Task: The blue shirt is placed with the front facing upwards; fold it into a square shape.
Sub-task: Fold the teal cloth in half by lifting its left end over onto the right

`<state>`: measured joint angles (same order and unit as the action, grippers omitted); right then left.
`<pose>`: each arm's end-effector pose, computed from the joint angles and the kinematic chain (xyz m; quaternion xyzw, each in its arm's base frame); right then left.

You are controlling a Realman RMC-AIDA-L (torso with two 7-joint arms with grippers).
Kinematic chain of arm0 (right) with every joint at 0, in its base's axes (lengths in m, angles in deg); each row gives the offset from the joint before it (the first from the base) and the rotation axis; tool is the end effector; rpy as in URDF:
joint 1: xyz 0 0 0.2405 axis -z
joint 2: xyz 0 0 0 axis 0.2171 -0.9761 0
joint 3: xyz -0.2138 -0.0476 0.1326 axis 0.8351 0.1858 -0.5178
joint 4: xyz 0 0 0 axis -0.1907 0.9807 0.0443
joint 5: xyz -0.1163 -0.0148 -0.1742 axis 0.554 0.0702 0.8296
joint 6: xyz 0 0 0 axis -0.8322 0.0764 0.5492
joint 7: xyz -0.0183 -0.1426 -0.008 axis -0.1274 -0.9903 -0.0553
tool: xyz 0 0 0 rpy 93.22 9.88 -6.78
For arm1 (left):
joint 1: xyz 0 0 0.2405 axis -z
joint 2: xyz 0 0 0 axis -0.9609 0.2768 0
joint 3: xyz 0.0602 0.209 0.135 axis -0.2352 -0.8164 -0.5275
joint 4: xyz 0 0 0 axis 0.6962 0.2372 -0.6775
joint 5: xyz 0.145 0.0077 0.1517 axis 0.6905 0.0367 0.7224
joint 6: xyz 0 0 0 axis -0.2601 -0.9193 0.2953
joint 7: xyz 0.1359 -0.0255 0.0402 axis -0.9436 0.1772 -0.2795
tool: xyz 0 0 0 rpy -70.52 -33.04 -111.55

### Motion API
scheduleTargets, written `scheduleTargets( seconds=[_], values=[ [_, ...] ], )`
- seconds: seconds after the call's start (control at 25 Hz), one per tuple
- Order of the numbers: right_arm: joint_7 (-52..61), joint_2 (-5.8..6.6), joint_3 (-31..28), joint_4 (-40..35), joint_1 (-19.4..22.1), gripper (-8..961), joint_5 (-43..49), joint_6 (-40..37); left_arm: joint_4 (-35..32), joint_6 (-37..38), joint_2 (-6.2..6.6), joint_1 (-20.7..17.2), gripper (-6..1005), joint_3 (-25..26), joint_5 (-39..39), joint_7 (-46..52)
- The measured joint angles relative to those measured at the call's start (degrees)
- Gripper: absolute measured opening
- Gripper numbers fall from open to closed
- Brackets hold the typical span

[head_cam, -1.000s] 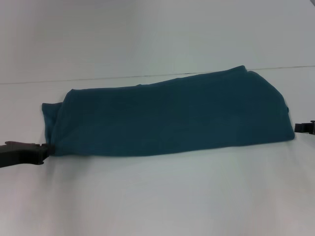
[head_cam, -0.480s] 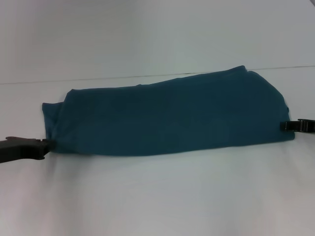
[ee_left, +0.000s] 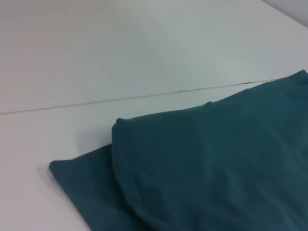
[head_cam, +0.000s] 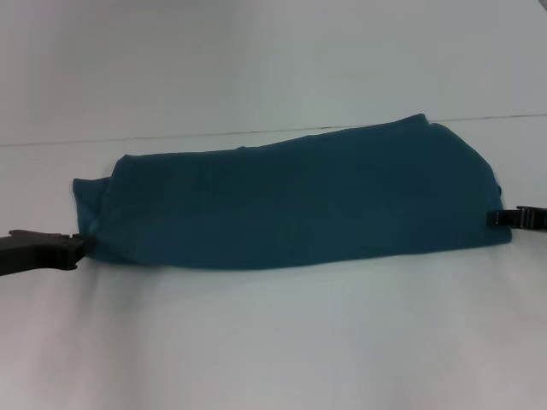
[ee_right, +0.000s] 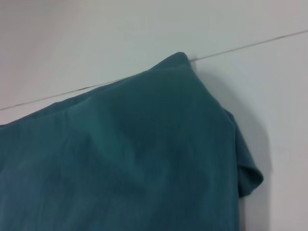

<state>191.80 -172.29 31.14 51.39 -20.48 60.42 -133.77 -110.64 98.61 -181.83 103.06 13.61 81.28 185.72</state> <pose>0.3619 0.3864 0.0616 -0.7276 0.5725 0.1050 0.3631 -0.2982 0.3719 0.0315 -0.8485 -0.4155 -0.0949 0.3137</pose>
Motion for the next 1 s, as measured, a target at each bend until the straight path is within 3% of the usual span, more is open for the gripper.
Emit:
scheduleTargets(
  seconds=[0.12,0.32,0.52,1.0],
  values=[
    [-0.16,-0.04,0.00,0.34,-0.43,475,-0.04,0.31,0.00,-0.36,0.00,0.09,14,0.00,0.00,0.00],
    [-0.48,-0.09,0.33,1.43,-1.25,372,-0.08,0.27,0.00,-0.50,0.12,0.30,15,0.00,0.00,0.03],
    [-0.94,-0.08,0.66,2.31,-1.72,166,-0.06,0.06,-0.01,-0.70,0.21,0.51,14,0.00,0.04,0.07],
    [-1.04,0.07,0.20,1.85,-0.77,4,-0.09,-0.56,0.00,-0.81,0.27,0.84,14,0.00,0.21,0.09]
  ],
)
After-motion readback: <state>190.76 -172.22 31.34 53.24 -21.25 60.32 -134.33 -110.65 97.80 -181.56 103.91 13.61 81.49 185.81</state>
